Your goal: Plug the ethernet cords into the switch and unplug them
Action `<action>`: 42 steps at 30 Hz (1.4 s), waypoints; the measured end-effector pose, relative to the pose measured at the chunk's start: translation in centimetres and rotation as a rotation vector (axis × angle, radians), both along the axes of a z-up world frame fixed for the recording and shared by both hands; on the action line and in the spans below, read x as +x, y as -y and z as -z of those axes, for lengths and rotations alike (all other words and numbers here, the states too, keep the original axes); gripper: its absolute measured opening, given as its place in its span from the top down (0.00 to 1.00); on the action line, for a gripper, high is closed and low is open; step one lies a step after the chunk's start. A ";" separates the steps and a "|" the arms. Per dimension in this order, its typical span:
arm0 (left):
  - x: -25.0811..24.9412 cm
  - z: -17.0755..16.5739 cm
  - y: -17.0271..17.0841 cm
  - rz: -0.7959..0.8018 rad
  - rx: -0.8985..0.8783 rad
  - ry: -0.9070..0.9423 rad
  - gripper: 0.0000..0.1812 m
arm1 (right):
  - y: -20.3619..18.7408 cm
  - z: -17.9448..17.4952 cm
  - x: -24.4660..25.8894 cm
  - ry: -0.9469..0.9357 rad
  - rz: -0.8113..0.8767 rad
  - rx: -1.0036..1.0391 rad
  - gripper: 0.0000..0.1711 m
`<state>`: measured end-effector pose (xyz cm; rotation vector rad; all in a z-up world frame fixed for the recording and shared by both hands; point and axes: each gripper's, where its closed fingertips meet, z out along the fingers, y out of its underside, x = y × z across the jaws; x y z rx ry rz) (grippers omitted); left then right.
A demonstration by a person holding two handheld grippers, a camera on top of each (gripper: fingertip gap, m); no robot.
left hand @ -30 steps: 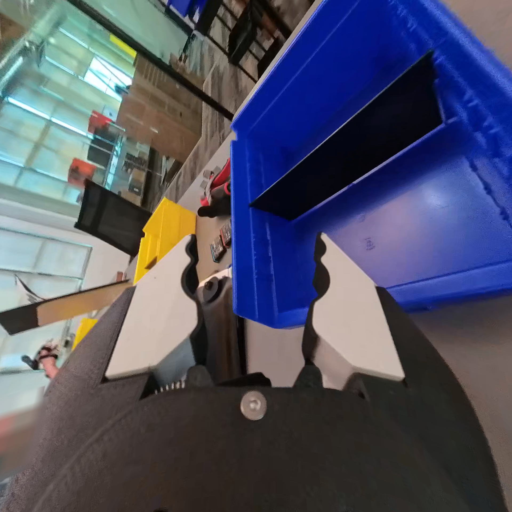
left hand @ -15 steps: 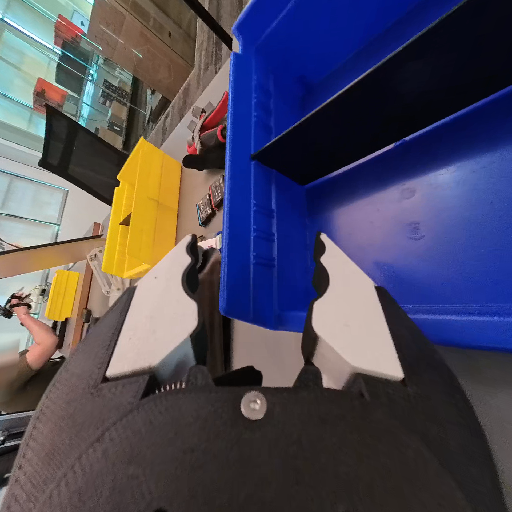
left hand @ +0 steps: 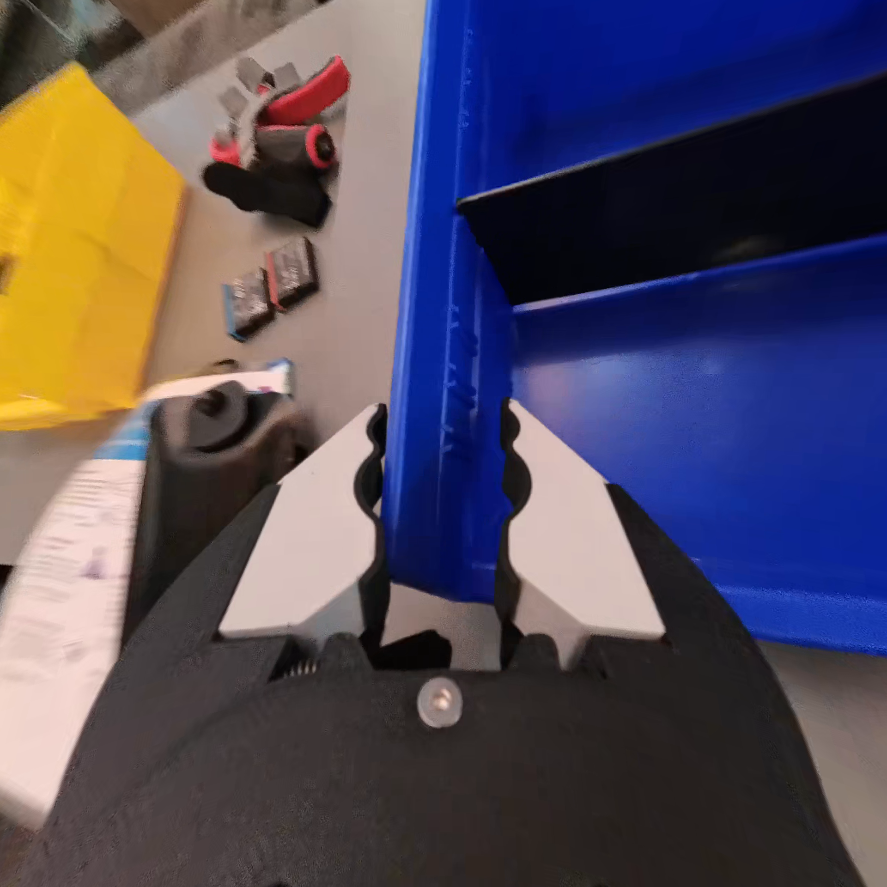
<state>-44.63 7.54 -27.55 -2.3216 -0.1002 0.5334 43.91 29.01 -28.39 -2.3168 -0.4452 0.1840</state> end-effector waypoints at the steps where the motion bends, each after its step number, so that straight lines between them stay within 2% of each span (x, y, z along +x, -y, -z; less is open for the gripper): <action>1: -0.1 0.1 0.0 -0.007 0.025 0.065 0.75 | -0.1 0.0 0.0 -0.008 0.004 0.002 0.95; 4: -0.1 0.4 -0.1 0.010 0.071 0.185 0.73 | 0.0 0.1 -0.2 -0.022 -0.001 -0.002 0.98; 7: 1.7 0.8 -0.5 0.103 0.062 0.294 0.70 | 0.2 0.1 -0.5 -0.032 -0.010 -0.006 0.98; 14: 2.8 1.1 -0.9 0.161 0.069 0.374 0.64 | 1.2 0.1 -1.1 -0.029 -0.004 -0.011 0.98; 20: 1.2 0.9 -1.8 0.077 0.166 0.446 0.99 | 2.4 0.1 -2.1 -0.028 0.003 -0.013 0.98; 27: 1.4 0.6 -2.3 0.109 0.214 0.490 0.99 | 3.9 0.1 -4.5 -0.048 0.006 -0.017 0.98; 33: 0.8 -1.7 -1.4 0.115 0.297 0.511 0.97 | 5.6 0.0 -8.9 -0.120 -0.019 -0.022 0.95; 38: 0.5 -4.0 -0.7 0.122 0.368 0.526 0.97 | 7.8 0.0 -14.4 -0.132 -0.078 -0.030 0.95; 42: 0.0 -7.3 0.3 0.111 0.470 0.567 0.97 | 9.6 -0.1 -20.3 -0.171 -0.125 -0.022 0.92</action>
